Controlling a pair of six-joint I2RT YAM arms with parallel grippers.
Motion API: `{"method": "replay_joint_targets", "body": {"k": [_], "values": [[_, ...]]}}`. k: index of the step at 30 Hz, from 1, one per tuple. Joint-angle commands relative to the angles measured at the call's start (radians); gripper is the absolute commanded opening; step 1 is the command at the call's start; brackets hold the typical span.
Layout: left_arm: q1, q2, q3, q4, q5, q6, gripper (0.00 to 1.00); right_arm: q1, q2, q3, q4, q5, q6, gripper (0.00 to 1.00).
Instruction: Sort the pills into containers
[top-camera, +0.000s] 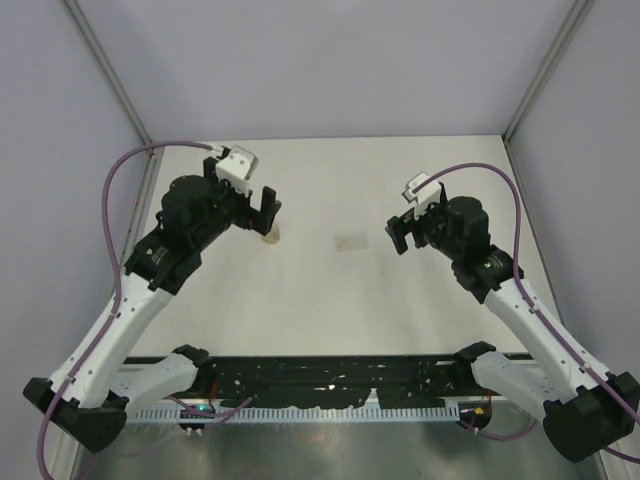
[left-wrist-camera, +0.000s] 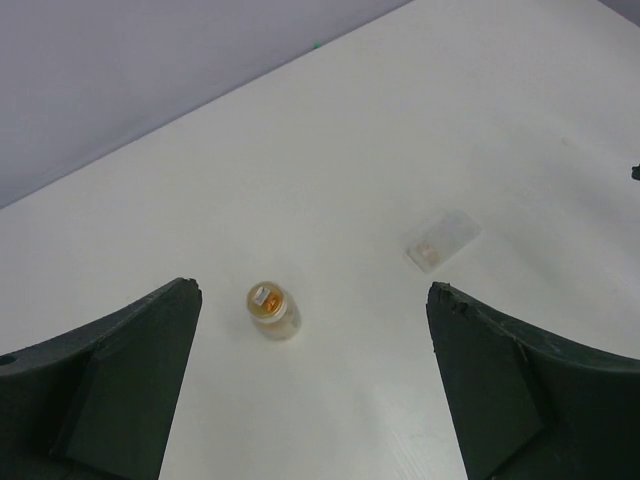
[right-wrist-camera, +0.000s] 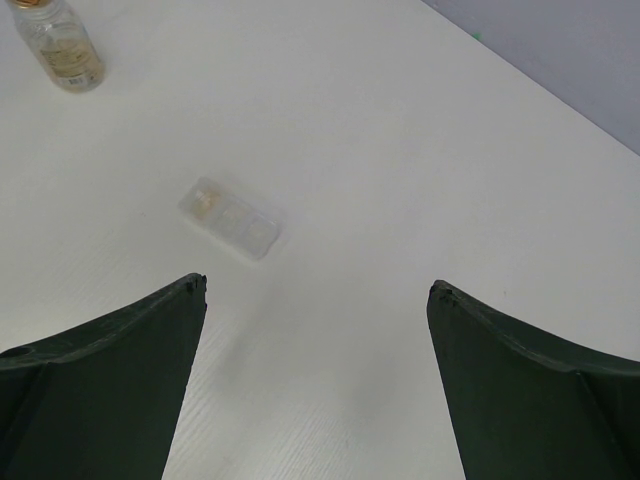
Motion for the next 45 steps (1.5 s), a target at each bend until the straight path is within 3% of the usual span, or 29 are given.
{"method": "replay_joint_targets", "body": {"k": [1, 12, 26, 33, 45], "values": [[0.023, -0.091, -0.06, 0.001, -0.089, 0.03, 1.0, -0.002, 0.003, 0.017, 0.038, -0.009, 0.023, 0.95], [0.122, -0.272, -0.209, 0.006, -0.096, 0.018, 1.0, -0.004, 0.017, 0.044, 0.018, 0.016, 0.055, 0.95], [0.237, -0.27, -0.314, 0.116, -0.028, -0.062, 1.0, -0.005, 0.009, 0.064, -0.007, 0.066, 0.068, 0.95], [0.267, -0.277, -0.369, 0.168, 0.004, -0.086, 1.0, -0.008, 0.012, 0.074, -0.028, 0.21, 0.06, 0.95], [0.298, -0.263, -0.452, 0.317, 0.021, -0.112, 0.99, -0.007, -0.023, 0.095, -0.007, 0.295, 0.105, 0.95]]}}
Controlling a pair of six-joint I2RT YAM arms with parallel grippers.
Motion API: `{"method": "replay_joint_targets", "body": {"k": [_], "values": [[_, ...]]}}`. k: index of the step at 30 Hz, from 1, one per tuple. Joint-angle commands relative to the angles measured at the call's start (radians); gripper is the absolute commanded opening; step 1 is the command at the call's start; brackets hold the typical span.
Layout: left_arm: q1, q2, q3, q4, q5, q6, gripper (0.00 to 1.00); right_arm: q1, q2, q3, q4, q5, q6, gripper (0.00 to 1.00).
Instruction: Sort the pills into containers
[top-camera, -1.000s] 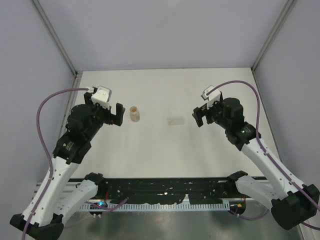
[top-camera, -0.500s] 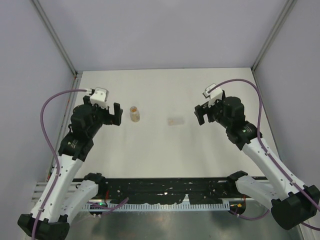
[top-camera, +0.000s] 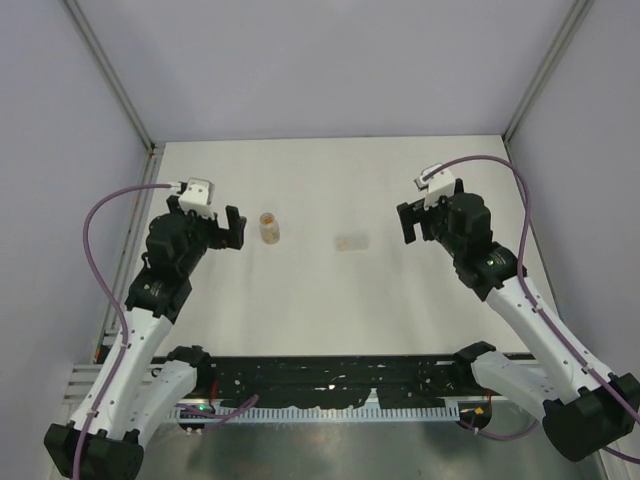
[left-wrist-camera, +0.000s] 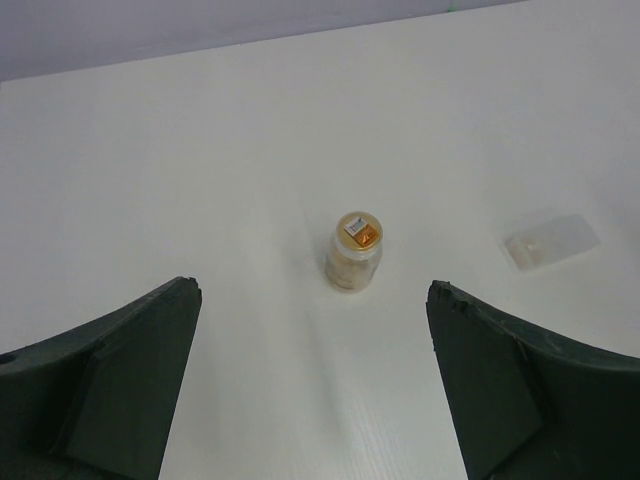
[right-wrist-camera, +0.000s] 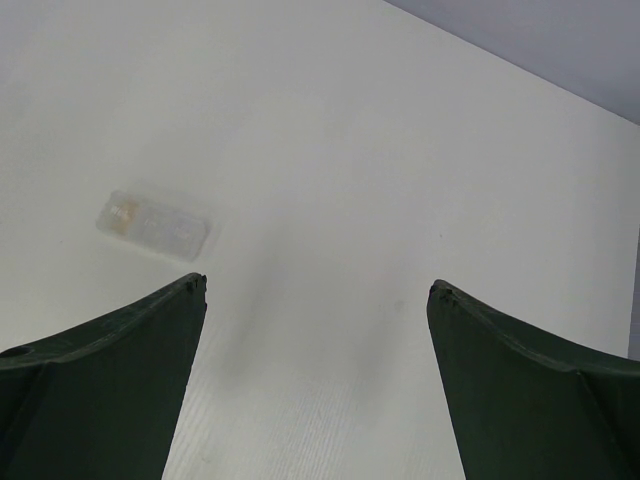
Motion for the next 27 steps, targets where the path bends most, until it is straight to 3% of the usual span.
{"method": "replay_joint_targets", "body": {"k": [1, 8, 27], "values": [[0.007, 0.007, -0.021, 0.138, 0.021, -0.009, 1.0, -0.004, -0.03, 0.066, 0.036, 0.086, 0.039, 0.95], [0.007, 0.022, -0.059, 0.221, 0.02, -0.011, 1.0, -0.004, -0.033, 0.0, 0.111, 0.113, 0.069, 0.95], [0.008, 0.001, -0.158, 0.353, 0.04, 0.016, 1.0, -0.004, -0.018, -0.109, 0.283, 0.232, -0.056, 0.95]]}}
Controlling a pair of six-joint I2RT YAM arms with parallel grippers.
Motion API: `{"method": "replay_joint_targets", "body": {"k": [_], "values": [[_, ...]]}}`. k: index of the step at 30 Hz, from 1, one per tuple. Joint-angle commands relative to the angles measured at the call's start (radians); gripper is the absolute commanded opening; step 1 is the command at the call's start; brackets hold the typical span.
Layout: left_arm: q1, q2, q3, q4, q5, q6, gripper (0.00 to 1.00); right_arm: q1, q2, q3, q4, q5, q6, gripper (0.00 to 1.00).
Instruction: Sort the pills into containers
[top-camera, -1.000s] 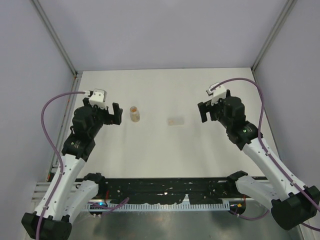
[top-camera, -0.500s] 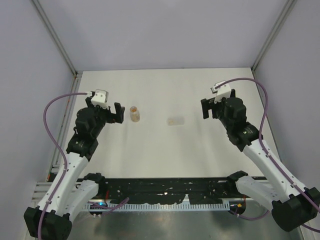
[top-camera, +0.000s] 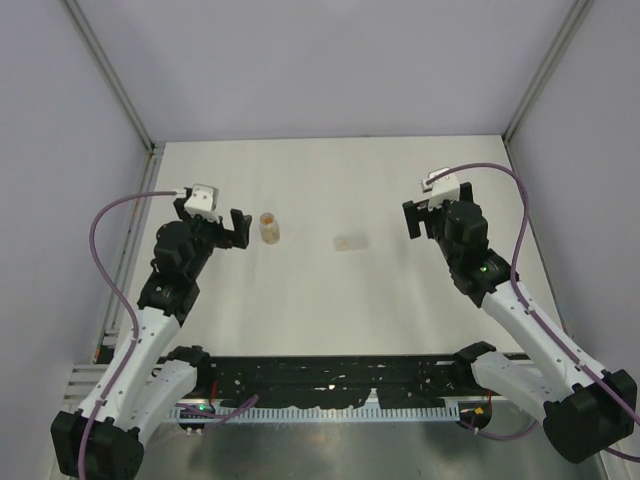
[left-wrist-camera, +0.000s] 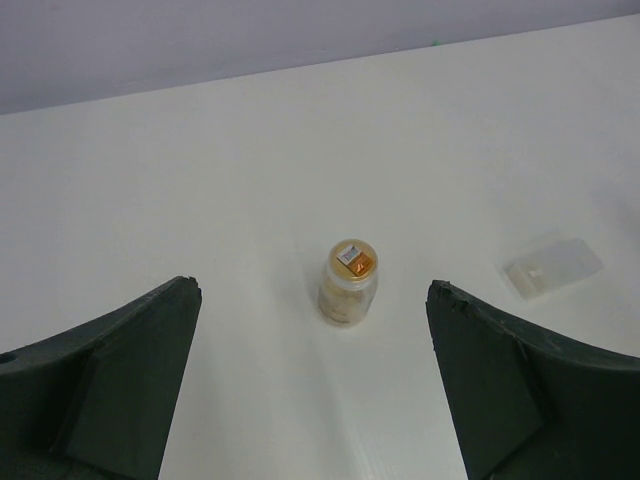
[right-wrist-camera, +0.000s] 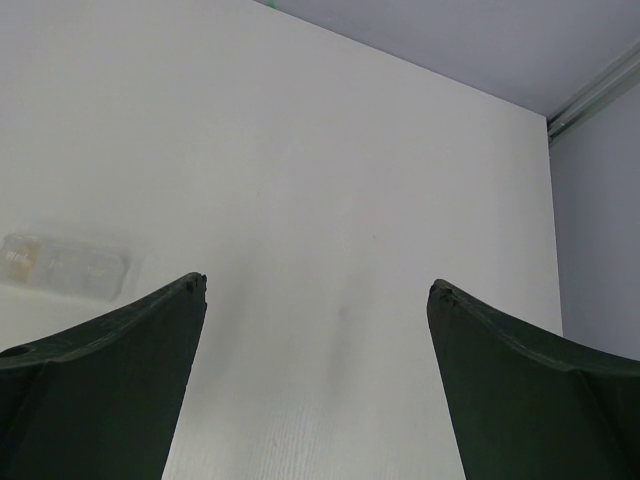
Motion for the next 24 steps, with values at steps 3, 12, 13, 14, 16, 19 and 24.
{"method": "replay_joint_targets", "body": {"k": [3, 12, 13, 14, 16, 19, 24], "values": [[0.009, -0.019, -0.026, 0.097, 0.021, 0.013, 1.0, -0.004, -0.013, -0.021, 0.117, 0.043, -0.033, 0.95], [0.018, -0.033, -0.057, 0.127, 0.025, 0.013, 1.0, -0.004, -0.024, -0.035, 0.119, 0.025, -0.044, 0.95], [0.018, -0.036, -0.06, 0.133, 0.027, 0.013, 1.0, -0.004, -0.026, -0.032, 0.113, 0.022, -0.042, 0.95], [0.019, -0.033, -0.06, 0.136, 0.025, 0.01, 1.0, -0.004, -0.027, -0.034, 0.111, 0.02, -0.041, 0.95], [0.021, -0.032, -0.057, 0.13, 0.025, 0.009, 1.0, -0.003, -0.033, -0.038, 0.114, 0.02, -0.042, 0.95], [0.019, -0.033, -0.067, 0.141, 0.031, 0.004, 1.0, -0.004, -0.032, -0.041, 0.121, 0.017, -0.05, 0.95], [0.025, -0.033, -0.061, 0.132, 0.03, 0.003, 1.0, -0.004, -0.033, -0.043, 0.121, 0.017, -0.049, 0.95]]}}
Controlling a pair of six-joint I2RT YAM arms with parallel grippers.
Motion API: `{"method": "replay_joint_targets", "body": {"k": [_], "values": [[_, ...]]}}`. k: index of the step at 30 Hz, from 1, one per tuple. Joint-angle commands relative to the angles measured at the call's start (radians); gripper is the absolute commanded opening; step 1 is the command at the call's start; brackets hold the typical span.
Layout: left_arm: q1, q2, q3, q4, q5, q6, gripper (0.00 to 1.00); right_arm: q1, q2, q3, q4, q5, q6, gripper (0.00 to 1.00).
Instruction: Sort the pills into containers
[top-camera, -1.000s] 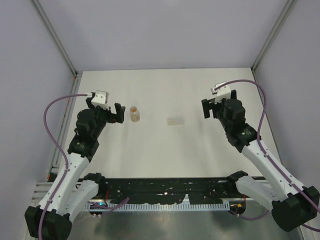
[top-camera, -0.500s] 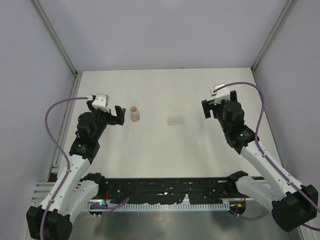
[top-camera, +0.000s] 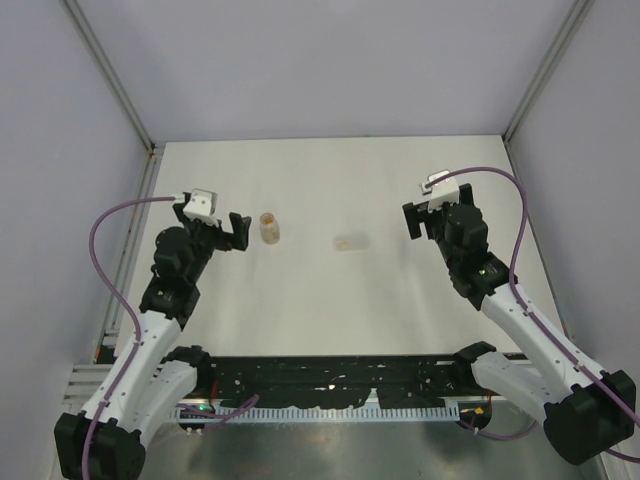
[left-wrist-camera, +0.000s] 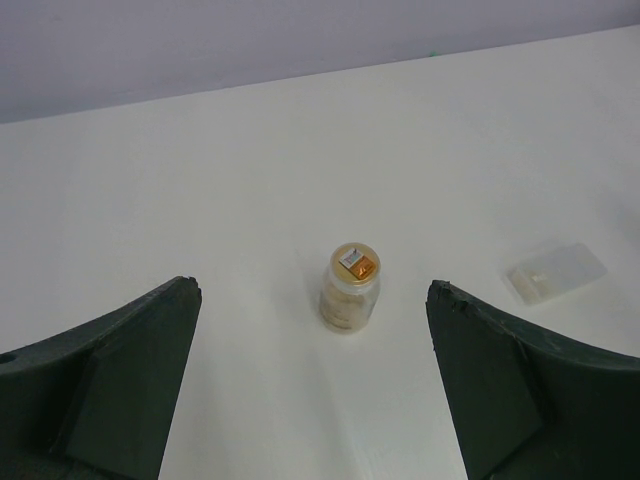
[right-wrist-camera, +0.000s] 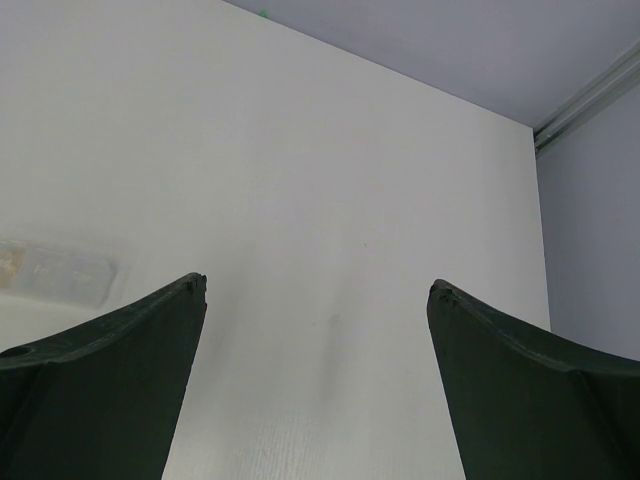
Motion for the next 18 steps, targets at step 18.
{"method": "replay_joint_targets", "body": {"k": [18], "values": [[0.024, -0.009, -0.005, 0.061, 0.027, 0.0, 1.0, -0.004, -0.023, 0.002, 0.058, 0.004, -0.016, 0.95]]}}
